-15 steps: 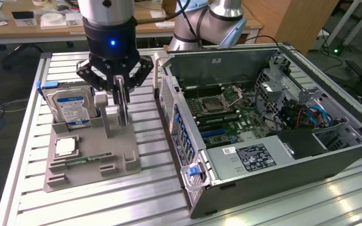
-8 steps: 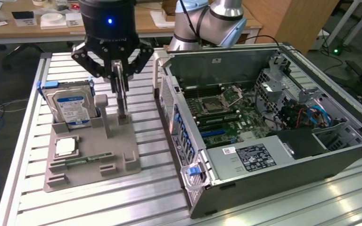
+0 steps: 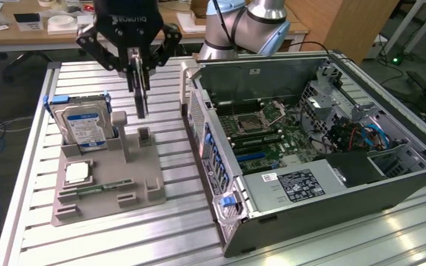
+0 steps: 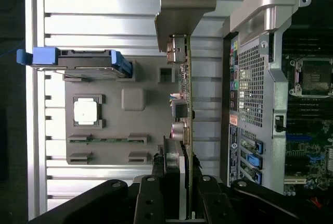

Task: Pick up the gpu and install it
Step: 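Pick up the gpu and move the gpu toward the slot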

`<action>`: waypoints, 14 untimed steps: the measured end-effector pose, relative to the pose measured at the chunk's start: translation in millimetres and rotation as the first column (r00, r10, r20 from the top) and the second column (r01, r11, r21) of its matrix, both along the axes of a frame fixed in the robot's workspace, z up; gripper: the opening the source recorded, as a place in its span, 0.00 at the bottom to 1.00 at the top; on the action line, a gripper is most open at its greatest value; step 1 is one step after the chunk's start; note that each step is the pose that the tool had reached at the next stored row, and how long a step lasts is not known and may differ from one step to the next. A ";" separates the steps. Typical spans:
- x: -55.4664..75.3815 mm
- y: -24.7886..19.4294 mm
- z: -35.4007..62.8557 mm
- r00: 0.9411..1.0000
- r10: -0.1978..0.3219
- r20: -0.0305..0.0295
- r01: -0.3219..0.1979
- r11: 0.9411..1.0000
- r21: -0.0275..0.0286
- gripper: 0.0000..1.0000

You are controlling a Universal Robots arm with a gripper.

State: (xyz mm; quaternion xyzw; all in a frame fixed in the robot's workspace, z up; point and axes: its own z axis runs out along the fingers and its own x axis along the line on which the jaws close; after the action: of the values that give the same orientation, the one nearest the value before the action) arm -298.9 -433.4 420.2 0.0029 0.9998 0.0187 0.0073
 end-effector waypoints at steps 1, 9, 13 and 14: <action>0.0 0.0 2.9 1.000 0.000 0.000 0.000 1.000 0.000 0.28; 0.0 0.0 4.1 1.000 0.000 -0.022 0.000 1.000 0.003 0.28; 4.9 0.0 4.0 1.000 0.000 -0.022 0.000 1.000 0.003 0.28; 7.1 0.0 4.1 1.000 0.000 -0.022 0.000 1.000 0.003 0.28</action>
State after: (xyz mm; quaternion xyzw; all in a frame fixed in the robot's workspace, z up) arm -291.7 -433.4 424.3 0.0031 0.9998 0.0203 -0.0038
